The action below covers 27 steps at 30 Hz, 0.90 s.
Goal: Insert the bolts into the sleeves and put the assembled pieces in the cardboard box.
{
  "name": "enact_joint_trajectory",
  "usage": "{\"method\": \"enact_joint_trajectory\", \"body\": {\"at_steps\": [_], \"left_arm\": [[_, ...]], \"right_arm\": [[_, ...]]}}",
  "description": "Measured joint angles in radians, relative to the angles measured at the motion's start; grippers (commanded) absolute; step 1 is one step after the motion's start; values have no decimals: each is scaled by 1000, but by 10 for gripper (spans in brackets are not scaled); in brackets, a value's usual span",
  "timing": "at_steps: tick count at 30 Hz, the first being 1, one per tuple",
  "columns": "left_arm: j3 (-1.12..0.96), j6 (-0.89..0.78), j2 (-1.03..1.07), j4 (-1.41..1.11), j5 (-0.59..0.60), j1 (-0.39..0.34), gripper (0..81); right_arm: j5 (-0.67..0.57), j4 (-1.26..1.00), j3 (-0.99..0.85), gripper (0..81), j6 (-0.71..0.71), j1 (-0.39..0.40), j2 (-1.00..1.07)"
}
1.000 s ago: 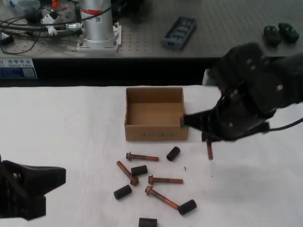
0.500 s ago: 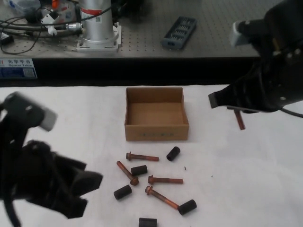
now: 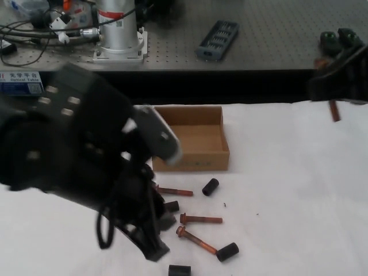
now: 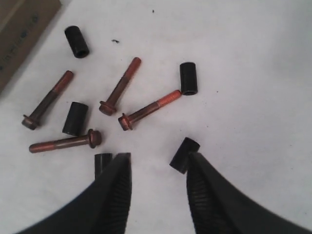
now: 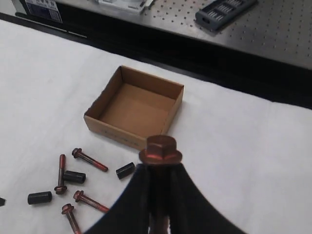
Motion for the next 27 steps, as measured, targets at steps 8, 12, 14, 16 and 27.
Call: {"method": "enact_joint_trajectory", "body": {"at_steps": [8, 12, 14, 16, 27], "left_arm": [[-27, 193, 155, 9, -104, -88, 276], [-39, 228, 200, 16, -124, -101, 276], [-53, 239, 224, 16, -130, -102, 276], [-66, 247, 257, 16, -135, -102, 276], [-77, 328, 311, 49, -140, -102, 276]], "right_arm": [[0, 83, 0, 34, -21, 0, -156], [0, 130, 0, 34, -21, 0, -195], [0, 141, 0, 34, -21, 0, -204], [0, 147, 0, 34, -21, 0, -206], [0, 151, 0, 34, -21, 0, -206]]}}
